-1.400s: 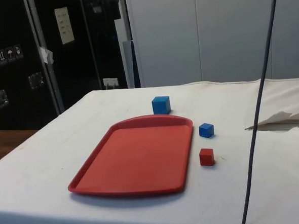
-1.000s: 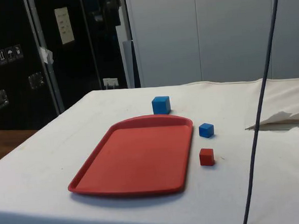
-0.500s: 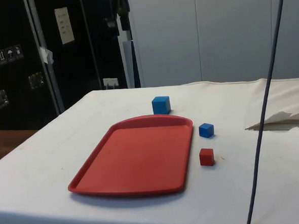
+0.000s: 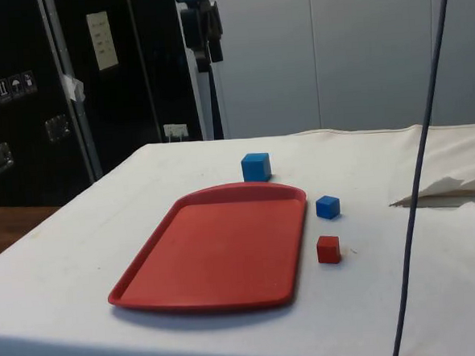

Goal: Pick up the largest block and place it onto the tray.

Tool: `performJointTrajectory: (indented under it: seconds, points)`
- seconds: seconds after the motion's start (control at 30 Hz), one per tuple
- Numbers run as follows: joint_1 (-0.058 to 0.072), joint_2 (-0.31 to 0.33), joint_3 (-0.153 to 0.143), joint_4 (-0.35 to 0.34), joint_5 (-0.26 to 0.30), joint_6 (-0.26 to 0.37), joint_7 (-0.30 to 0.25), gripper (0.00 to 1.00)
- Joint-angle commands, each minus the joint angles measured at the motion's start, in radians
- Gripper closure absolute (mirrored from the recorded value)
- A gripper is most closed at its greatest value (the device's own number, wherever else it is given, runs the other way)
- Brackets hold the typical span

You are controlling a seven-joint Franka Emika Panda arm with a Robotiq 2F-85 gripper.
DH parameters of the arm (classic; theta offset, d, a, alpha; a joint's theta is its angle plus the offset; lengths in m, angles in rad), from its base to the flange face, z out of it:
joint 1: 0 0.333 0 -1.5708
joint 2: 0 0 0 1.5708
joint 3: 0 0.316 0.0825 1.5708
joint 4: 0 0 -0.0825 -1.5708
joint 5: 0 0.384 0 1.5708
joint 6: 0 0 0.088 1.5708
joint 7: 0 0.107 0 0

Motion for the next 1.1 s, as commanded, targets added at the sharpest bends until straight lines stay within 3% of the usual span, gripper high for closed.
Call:
performJointTrajectory:
  seconds: [0.0, 0.07, 0.1, 0.37, 0.4, 0.53, 0.7, 0.77, 1.0, 1.03, 1.07]
  points:
    - [-0.003, -0.002, -0.007, -0.015, 0.003, 0.028, -0.016, 0.00]
    - [-0.004, -0.002, -0.018, -0.032, -0.002, 0.055, -0.028, 0.00]
    - [-0.002, 0.003, -0.016, -0.022, 0.001, 0.035, -0.023, 0.00]
    - [-0.007, 0.004, -0.049, -0.087, 0.001, 0.146, -0.068, 0.00]
    - [-0.005, 0.004, -0.048, -0.081, 0.000, 0.127, -0.063, 0.00]
    - [-0.011, 0.014, -0.062, -0.118, 0.009, 0.194, -0.087, 0.00]
    - [-0.009, 0.028, -0.076, -0.130, 0.008, 0.214, -0.094, 0.00]
    - [-0.016, 0.041, -0.083, -0.142, 0.023, 0.249, -0.113, 0.00]
    - [-0.019, 0.072, -0.103, -0.151, 0.036, 0.294, -0.125, 0.00]
    - [-0.015, 0.069, -0.102, -0.145, 0.028, 0.276, -0.118, 0.00]
    - [-0.020, 0.076, -0.105, -0.152, 0.036, 0.301, -0.126, 0.00]
